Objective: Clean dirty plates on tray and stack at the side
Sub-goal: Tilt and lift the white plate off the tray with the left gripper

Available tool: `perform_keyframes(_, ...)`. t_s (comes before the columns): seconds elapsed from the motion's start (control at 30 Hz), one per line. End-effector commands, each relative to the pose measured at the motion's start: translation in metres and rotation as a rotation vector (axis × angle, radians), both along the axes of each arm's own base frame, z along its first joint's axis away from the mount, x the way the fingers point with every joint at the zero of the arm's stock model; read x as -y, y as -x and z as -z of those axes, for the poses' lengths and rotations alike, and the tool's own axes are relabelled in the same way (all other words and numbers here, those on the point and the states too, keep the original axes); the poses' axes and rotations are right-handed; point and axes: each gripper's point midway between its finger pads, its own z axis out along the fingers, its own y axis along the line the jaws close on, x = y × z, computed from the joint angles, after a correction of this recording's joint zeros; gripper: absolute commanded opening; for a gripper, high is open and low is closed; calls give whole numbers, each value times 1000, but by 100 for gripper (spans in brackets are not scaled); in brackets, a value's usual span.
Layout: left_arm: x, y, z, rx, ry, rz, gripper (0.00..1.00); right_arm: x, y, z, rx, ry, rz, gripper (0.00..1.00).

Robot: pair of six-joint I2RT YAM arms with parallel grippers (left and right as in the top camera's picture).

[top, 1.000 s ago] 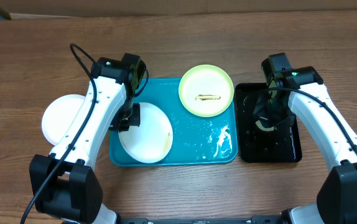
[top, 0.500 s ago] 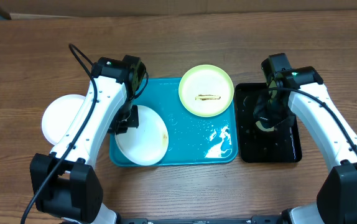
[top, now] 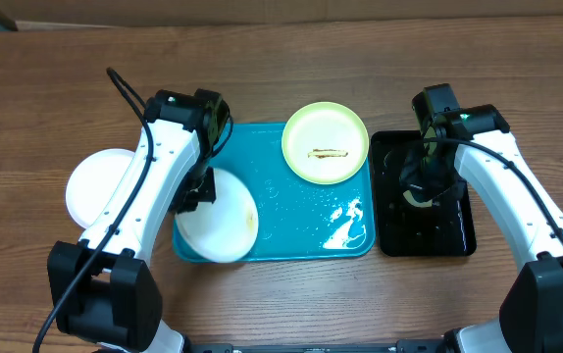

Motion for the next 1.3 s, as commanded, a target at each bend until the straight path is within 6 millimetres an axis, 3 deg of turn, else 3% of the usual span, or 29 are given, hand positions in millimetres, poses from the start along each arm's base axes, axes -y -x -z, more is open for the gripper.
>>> perform_keyframes(0.0,1,-21,0,90,-3,-18,4,1,-2,-7,29,5,-5,4)
perform_keyframes(0.13,3,-30,1,126,6,-20,4,1,-2,-7,27,5,-5,4)
perform_keyframes(0.3,-4,0,-5,11,-29,-49,4,1,-2,-7,28,5,-5,4)
perform_keyframes(0.4,-5,6,-7,-15,-34,-54,4,1,-2,-7,29,5,-5,4)
perform_keyframes(0.63,3,-32,2,136,7,-20,4,1,-2,-7,29,5,-5,4)
perform_keyframes(0.93,-4,-2,-5,14,-29,-35,4,1,-2,-7,29,5,-5,4)
perform_keyframes(1.13,-4,-29,-1,130,-35,-28,4,1,-2,-7,29,5,-5,4)
perform_keyframes(1.27,-16,-36,-6,169,-111,-13,4,1,-2,-7,29,5,-5,4)
